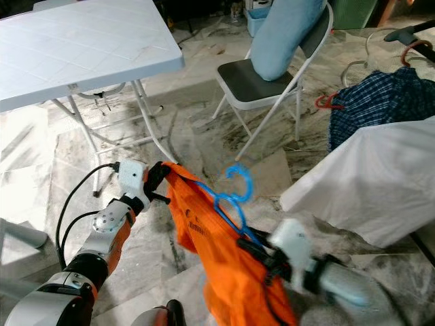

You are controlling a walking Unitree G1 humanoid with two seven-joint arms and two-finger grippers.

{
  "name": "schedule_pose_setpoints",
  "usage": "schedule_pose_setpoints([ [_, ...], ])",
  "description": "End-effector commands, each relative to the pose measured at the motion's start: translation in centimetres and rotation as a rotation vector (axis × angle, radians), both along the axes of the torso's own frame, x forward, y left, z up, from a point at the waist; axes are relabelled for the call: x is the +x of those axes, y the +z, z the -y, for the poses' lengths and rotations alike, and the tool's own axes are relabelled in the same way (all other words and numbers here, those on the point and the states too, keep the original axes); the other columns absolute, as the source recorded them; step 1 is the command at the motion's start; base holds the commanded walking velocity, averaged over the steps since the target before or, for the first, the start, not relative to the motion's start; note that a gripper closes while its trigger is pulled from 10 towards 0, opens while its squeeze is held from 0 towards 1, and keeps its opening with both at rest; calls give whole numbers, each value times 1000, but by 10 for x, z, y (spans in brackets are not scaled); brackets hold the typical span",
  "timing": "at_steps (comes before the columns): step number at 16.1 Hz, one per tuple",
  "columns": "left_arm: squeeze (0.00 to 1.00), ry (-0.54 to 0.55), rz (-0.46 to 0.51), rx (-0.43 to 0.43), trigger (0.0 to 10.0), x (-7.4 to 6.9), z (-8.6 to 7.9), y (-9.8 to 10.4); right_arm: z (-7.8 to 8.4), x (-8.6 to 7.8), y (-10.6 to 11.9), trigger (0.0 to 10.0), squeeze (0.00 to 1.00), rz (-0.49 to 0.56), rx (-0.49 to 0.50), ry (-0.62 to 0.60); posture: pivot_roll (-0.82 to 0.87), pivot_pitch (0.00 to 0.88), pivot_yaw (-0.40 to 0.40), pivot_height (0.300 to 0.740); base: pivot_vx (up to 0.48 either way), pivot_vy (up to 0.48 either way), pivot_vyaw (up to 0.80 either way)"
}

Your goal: Hang hanger

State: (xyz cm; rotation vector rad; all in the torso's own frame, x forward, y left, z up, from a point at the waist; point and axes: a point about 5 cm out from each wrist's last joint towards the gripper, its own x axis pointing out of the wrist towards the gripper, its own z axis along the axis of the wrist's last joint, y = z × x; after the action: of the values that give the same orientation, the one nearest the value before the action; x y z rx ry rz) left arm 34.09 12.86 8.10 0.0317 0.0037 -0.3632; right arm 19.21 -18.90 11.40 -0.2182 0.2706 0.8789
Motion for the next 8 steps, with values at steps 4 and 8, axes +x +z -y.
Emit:
schedule_pose_setpoints([
  [4, 0, 199, 19, 1, 0, 7, -45, 10, 27, -13, 14, 10000, 0, -51, 25, -41, -268, 167, 99, 740, 0, 0, 0],
  [8, 0, 205, -5, -7, 0, 6, -45, 5, 29, -15, 25, 10000, 0, -51, 75, -39, -270, 176, 106, 740, 0, 0, 0],
])
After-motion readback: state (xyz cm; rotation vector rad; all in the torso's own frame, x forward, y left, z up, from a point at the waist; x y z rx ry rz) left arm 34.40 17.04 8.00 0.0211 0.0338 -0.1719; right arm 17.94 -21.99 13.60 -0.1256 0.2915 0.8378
